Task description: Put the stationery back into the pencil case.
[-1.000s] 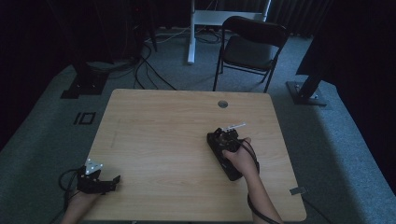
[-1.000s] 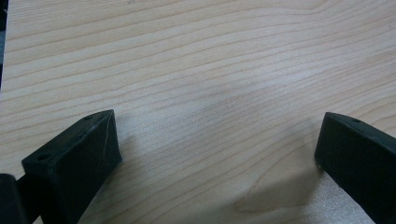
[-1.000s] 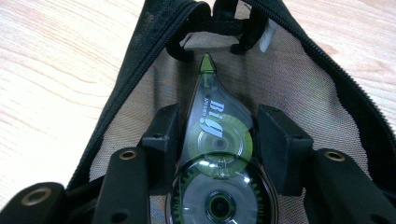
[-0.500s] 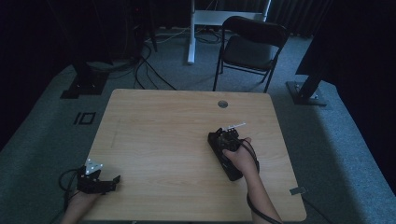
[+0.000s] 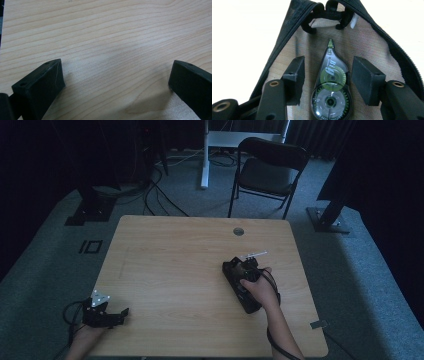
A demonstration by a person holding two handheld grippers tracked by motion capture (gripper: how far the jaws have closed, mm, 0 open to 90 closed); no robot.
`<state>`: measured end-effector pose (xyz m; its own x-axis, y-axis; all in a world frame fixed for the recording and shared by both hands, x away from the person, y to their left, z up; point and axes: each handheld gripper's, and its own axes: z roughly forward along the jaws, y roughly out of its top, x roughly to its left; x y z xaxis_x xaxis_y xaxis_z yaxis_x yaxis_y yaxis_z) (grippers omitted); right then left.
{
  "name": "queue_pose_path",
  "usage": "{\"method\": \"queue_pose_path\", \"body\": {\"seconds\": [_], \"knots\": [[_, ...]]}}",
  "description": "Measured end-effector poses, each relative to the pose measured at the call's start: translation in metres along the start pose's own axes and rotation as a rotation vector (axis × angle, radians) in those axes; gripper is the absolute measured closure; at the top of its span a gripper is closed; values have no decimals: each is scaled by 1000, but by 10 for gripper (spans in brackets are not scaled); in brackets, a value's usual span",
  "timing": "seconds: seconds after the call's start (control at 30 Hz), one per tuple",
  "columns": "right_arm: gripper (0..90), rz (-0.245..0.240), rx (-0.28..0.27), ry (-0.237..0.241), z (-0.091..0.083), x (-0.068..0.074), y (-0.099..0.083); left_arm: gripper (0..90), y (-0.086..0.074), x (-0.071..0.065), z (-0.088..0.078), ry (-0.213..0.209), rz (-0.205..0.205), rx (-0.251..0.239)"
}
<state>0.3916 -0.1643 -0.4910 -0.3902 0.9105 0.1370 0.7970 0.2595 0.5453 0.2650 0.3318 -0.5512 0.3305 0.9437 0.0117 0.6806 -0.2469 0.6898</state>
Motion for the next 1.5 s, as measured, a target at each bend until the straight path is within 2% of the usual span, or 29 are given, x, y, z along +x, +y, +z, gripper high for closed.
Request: {"method": "queue_pose_path", "body": {"seconds": [0.3, 0.67, 0.8, 1.13, 1.5], "knots": [[372, -11, -83, 25, -12, -4, -5, 0, 0, 0, 0, 0, 0, 0], [357, -40, -205, 59, -34, -8, -14, 0, 0, 0, 0, 0, 0, 0], [350, -30, -240, 73, -43, -13, -18, 0, 0, 0, 0, 0, 0, 0], [324, -37, -291, 56, -59, -22, -26, 0, 0, 0, 0, 0, 0, 0], [299, -1, -348, 30, -68, -41, -35, 0, 0, 0, 0, 0, 0, 0]]}}
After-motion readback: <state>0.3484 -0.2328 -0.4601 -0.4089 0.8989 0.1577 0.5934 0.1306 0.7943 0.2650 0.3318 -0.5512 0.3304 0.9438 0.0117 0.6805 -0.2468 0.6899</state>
